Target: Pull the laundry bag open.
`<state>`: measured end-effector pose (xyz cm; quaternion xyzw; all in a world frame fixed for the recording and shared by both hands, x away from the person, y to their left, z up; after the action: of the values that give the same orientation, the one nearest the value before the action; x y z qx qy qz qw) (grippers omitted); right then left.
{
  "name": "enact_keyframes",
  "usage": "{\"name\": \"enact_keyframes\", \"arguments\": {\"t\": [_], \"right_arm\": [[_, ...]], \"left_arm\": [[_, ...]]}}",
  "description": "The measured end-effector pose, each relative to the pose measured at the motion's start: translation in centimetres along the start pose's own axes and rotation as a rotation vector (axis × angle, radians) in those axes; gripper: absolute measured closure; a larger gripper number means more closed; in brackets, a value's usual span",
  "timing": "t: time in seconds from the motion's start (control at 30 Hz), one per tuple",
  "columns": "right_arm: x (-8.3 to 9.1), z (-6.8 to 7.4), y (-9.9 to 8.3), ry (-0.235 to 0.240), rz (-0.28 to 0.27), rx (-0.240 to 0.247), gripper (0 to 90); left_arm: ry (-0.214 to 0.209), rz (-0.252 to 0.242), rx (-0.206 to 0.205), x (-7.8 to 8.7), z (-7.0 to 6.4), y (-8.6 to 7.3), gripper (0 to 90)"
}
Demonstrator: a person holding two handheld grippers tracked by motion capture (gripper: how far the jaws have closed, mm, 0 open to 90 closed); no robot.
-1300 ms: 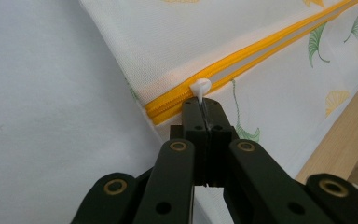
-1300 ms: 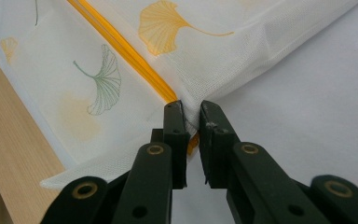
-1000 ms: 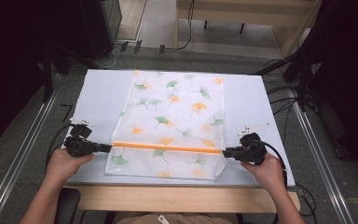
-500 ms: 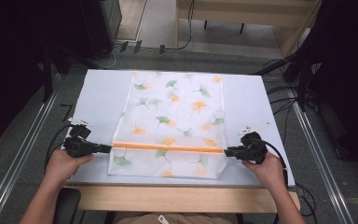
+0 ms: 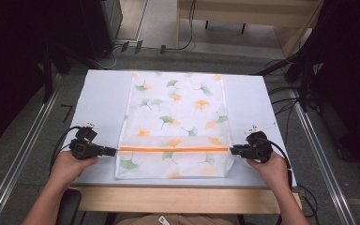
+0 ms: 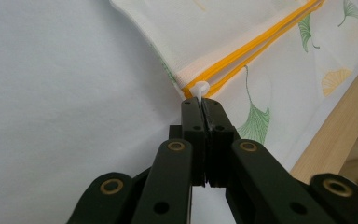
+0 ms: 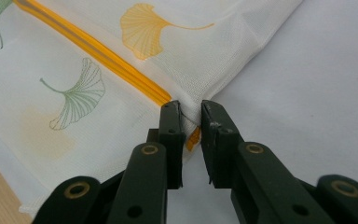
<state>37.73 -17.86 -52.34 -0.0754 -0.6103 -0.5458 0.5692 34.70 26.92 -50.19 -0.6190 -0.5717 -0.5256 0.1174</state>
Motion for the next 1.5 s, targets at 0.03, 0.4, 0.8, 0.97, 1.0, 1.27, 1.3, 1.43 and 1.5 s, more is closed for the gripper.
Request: {"name": "enact_keyframes", "arguments": {"t": [0.03,0.4,0.8,0.97,1.0,1.27,1.3,1.43,1.5], "right_arm": [[0.0,-0.1,0.0,-0.002,-0.004,-0.001,80.7],[0.1,-0.1,0.0,0.008,-0.009,-0.015,78.3],[0.3,0.3,0.4,0.021,-0.033,-0.03,64.5],[0.2,0.4,0.7,0.018,-0.057,-0.023,49.3],[0.3,0.3,0.8,0.011,-0.071,-0.022,47.4],[0.1,-0.1,0.9,-0.003,-0.099,-0.023,37.8],[0.1,-0.1,0.9,-0.006,-0.101,-0.023,37.3],[0.1,-0.3,0.9,-0.006,-0.114,-0.027,34.5],[0.1,-0.4,0.9,-0.002,-0.123,-0.022,33.0]], "left_arm": [[-0.004,0.004,-0.002,-0.1,-0.1,0.0,90.0],[-0.02,0.024,0.002,-0.7,-0.4,-0.2,86.0],[0.023,-0.006,-0.02,-0.7,0.0,0.2,63.8],[0.072,-0.056,-0.023,-0.5,0.4,0.7,49.6],[0.079,-0.065,-0.023,-0.4,0.6,0.8,47.1],[0.127,-0.107,-0.043,0.0,1.3,1.1,36.2],[0.136,-0.116,-0.052,0.2,1.4,1.2,35.9],[0.151,-0.15,-0.047,0.6,2.0,1.4,34.2],[0.167,-0.158,-0.042,1.0,2.4,1.4,33.5]]}}
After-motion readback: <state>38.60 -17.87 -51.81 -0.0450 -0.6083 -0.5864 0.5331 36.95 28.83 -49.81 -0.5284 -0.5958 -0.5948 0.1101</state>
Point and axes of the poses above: each handheld gripper's, and its own axes: x roughly backward along the jaws, y roughly out of its top, z roughly to its left, the point moved 9 cm from there along -x, roughly forward along the jaws, and after that the axes turned 1 degree about -x, right-handed, at the moved point
